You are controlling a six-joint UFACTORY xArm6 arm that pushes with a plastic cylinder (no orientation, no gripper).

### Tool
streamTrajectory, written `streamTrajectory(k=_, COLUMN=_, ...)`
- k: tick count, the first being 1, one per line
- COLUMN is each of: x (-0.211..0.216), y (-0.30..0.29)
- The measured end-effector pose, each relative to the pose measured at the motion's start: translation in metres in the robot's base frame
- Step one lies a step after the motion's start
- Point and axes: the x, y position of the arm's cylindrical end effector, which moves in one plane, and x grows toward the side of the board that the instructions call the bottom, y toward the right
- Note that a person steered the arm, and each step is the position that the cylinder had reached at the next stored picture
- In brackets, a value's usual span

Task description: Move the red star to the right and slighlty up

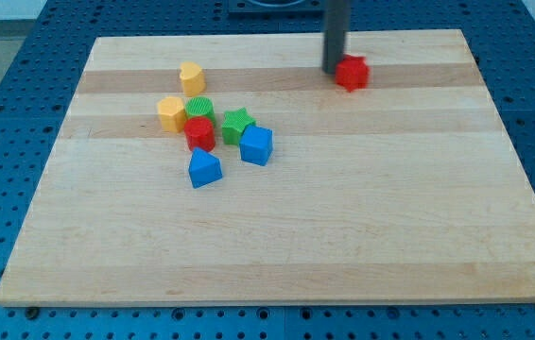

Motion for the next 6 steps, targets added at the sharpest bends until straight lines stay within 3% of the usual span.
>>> streamTrajectory(k=1, x=0.028, y=-0.084)
streamTrajectory(k=3, x=0.04, y=0.036)
streamTrajectory(k=4, x=0.014, y=0.059)
streamTrajectory(k=6, x=0.02, y=-0.034)
